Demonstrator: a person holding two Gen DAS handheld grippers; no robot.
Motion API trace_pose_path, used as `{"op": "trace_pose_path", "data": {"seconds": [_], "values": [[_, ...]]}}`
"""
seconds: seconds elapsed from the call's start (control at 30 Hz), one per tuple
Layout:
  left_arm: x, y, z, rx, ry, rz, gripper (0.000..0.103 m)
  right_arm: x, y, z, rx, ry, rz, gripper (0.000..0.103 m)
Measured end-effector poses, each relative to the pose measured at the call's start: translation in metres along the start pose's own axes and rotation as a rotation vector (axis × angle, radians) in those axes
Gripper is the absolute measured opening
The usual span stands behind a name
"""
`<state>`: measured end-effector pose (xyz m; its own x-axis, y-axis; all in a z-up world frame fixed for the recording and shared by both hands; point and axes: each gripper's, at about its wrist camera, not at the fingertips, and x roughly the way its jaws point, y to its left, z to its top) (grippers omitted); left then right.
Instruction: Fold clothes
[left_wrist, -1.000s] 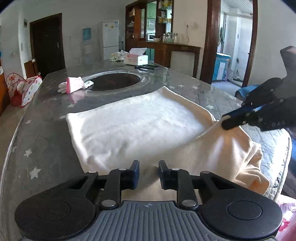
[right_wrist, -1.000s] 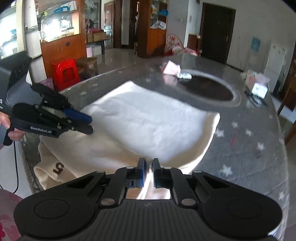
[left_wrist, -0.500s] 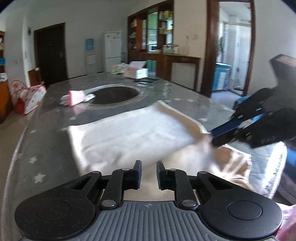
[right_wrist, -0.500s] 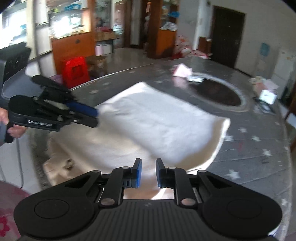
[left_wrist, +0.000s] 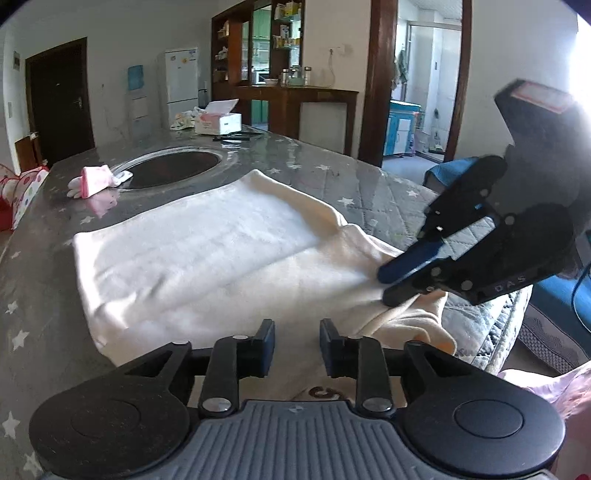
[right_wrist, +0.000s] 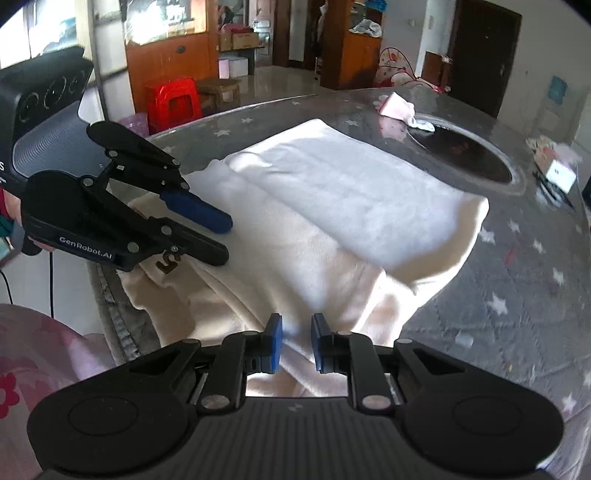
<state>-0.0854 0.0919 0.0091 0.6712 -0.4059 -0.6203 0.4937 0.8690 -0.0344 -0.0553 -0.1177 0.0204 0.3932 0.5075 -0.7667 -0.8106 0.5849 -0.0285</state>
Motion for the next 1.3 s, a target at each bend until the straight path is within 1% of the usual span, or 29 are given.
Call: {"op": "trace_pose_path", "data": {"seconds": [0.1, 0.17, 0.23, 0.3, 0.37, 0.43, 0.53, 0.7, 0.77, 0.8, 0.9, 0.97, 1.0, 1.03, 1.07, 1.17, 1.23, 1.27, 1.3], "values": [[-0.012, 0.002, -0.003, 0.003, -0.002, 0.007, 0.031, -0.005, 0.000, 0.001, 0.006, -0.014, -0.004, 0.018], [-0.023, 0.004, -0.005, 0.011, -0.002, 0.013, 0.031, -0.011, 0.001, 0.002, -0.011, -0.017, -0.005, 0.025], [-0.035, 0.005, -0.008, 0.021, -0.001, 0.009, 0.033, -0.017, 0.004, 0.003, -0.037, -0.016, -0.006, 0.028], [-0.047, 0.003, -0.013, 0.043, 0.007, -0.008, 0.036, -0.021, 0.006, 0.003, -0.060, -0.013, -0.003, 0.030], [-0.057, -0.003, -0.019, 0.093, 0.017, -0.019, 0.043, -0.026, 0.009, 0.002, -0.085, -0.008, 0.003, 0.034], [-0.063, -0.013, -0.025, 0.161, 0.024, -0.014, 0.049, -0.029, 0.013, 0.001, -0.112, -0.003, 0.009, 0.036], [-0.065, -0.022, -0.033, 0.219, 0.016, -0.012, 0.051, -0.033, 0.016, -0.002, -0.129, 0.001, 0.008, 0.042], [-0.072, -0.019, -0.039, 0.234, 0.005, -0.007, 0.052, -0.040, 0.016, -0.006, -0.136, 0.003, -0.008, 0.044], [-0.069, -0.019, -0.039, 0.247, 0.017, 0.015, 0.052, -0.042, 0.017, -0.007, -0.142, 0.004, -0.005, 0.051], [-0.066, -0.020, -0.039, 0.258, 0.017, 0.016, 0.052, -0.040, 0.018, -0.008, -0.149, 0.008, -0.007, 0.051], [-0.061, -0.029, -0.042, 0.316, 0.007, 0.014, 0.052, -0.038, 0.021, -0.009, -0.169, 0.015, -0.009, 0.051], [-0.054, -0.035, -0.046, 0.362, 0.009, 0.036, 0.052, -0.037, 0.023, -0.010, -0.179, 0.017, -0.003, 0.054], [-0.051, -0.036, -0.047, 0.369, 0.009, 0.044, 0.050, -0.037, 0.023, -0.010, -0.182, 0.018, -0.004, 0.055], [-0.050, -0.036, -0.047, 0.364, 0.003, 0.046, 0.042, -0.038, 0.024, -0.012, -0.185, 0.019, -0.007, 0.055], [-0.049, -0.035, -0.047, 0.357, -0.003, 0.049, 0.031, -0.038, 0.024, -0.012, -0.189, 0.020, -0.008, 0.056], [-0.050, -0.032, -0.042, 0.320, -0.035, 0.060, 0.014, -0.038, 0.026, -0.016, -0.209, 0.023, -0.017, 0.056], [-0.053, -0.028, -0.035, 0.291, -0.062, 0.067, 0.012, -0.038, 0.028, -0.018, -0.230, 0.018, -0.021, 0.058], [-0.054, -0.025, -0.031, 0.269, -0.072, 0.062, 0.011, -0.038, 0.030, -0.018, -0.247, 0.010, -0.021, 0.060], [-0.055, -0.020, -0.025, 0.241, -0.082, 0.055, 0.011, -0.038, 0.032, -0.019, -0.264, 0.003, -0.021, 0.061]]}}
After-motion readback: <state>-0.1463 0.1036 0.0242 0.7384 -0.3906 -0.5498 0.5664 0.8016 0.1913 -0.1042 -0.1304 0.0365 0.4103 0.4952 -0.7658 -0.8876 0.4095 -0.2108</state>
